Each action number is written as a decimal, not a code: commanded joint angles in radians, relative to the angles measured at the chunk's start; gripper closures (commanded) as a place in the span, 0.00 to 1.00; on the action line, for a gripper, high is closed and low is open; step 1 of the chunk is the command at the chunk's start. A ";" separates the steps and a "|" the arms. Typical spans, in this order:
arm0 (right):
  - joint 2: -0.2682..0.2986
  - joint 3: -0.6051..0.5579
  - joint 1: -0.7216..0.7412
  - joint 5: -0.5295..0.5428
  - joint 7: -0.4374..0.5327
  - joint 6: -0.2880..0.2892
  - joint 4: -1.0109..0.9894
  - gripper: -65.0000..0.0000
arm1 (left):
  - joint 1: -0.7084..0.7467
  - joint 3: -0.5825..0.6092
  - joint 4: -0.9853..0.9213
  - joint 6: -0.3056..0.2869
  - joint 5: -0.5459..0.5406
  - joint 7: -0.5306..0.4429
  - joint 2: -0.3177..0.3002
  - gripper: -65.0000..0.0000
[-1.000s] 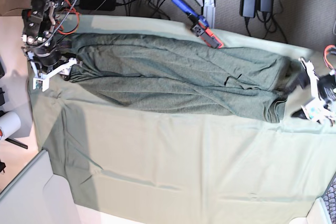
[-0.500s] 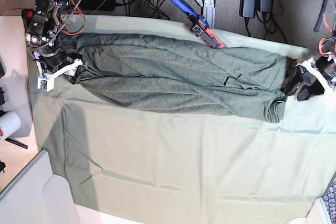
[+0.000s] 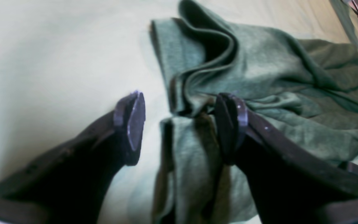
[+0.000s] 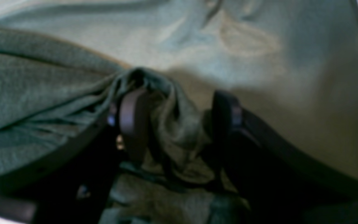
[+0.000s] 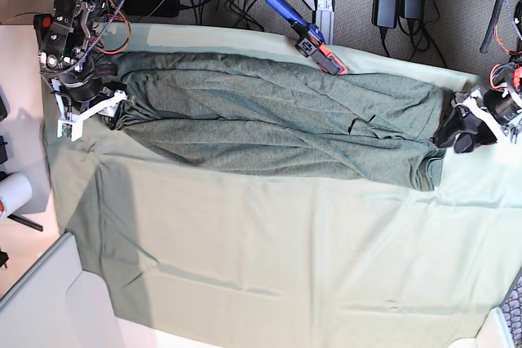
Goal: Fold the T-shirt properly
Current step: 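Hold the shirt ends with both grippers and lift the fabric slightly, then drag the held shirt end with the left gripper to straighten the long roll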
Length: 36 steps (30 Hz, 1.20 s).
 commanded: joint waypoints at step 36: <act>0.019 0.011 0.011 0.005 0.023 -0.005 0.014 0.50 | -0.064 -0.046 0.021 -0.057 0.108 -0.099 0.010 1.00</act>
